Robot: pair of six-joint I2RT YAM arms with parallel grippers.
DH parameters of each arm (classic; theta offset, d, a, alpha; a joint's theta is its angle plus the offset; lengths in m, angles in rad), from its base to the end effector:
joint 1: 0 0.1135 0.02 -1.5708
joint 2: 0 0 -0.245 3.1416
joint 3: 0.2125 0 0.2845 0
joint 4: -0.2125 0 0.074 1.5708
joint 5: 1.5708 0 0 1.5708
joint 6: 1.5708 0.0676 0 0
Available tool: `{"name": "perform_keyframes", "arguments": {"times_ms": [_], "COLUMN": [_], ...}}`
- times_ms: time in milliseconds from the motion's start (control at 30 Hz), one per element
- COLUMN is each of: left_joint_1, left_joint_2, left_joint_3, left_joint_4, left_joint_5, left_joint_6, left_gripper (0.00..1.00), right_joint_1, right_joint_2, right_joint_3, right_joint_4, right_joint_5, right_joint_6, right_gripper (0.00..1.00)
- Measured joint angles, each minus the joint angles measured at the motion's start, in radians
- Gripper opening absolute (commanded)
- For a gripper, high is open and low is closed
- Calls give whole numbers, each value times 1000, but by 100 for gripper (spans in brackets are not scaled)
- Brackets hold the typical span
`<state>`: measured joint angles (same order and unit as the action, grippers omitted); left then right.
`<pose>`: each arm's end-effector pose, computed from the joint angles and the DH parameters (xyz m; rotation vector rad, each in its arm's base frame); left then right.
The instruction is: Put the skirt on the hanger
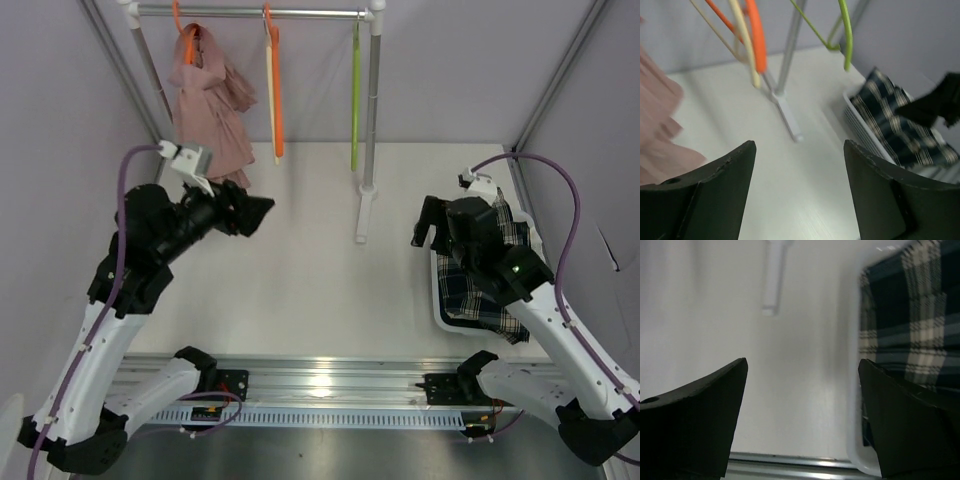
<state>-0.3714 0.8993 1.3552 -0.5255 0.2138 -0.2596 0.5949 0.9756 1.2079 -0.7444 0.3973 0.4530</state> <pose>0.2096 -0.0970 0.4719 0.2604 1.6596 -0.6543 0.2286 0.1231 0.3720 0.0948 2.0460 0.2408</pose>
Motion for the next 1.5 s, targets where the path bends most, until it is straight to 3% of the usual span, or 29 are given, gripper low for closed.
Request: {"name": "perform_keyframes", "arguments": {"times_ms": [167, 300, 633, 767, 800, 900, 933, 967, 1067, 1300, 1500], "left_joint_1": [-153, -210, -219, -222, -222, -225, -226, -227, -229, -232, -237], "left_joint_2": [-84, -113, -189, -196, -198, -200, -199, -198, -198, -198, -198], "left_joint_3": [-241, -369, -423, -437, -443, -459, -462, -465, -468, -468, -468], "left_joint_4": [27, 37, 54, 69, 76, 80, 79, 79, 79, 79, 75], "left_joint_5": [-5, -2, 23, 35, 37, 37, 37, 37, 36, 35, 34], "left_joint_6": [-41, -71, -102, -113, -117, -127, -130, -133, -134, -134, -134], "left_gripper": [75, 75, 75, 74, 74, 73, 74, 73, 73, 72, 72], "right_joint_1": [-78, -160, -521, -616, -628, -658, -663, -666, -669, -671, -673], "right_joint_2": [-13, 35, 209, 324, 340, 386, 398, 407, 414, 317, 181], "right_joint_3": [-143, -253, -376, -371, -365, -336, -326, -317, -293, -226, -38], "right_joint_4": [-100, -106, 52, 153, 171, 242, 262, 282, 296, 182, 58], "right_joint_5": [103, 109, -71, -152, -161, -190, -198, -205, -211, -215, -223], "right_joint_6": [52, 72, 50, 21, 13, -12, -17, -21, -32, -47, -63], "right_gripper": [98, 99, 96, 77, 63, 35, 31, 16, 2, 0, 0]}}
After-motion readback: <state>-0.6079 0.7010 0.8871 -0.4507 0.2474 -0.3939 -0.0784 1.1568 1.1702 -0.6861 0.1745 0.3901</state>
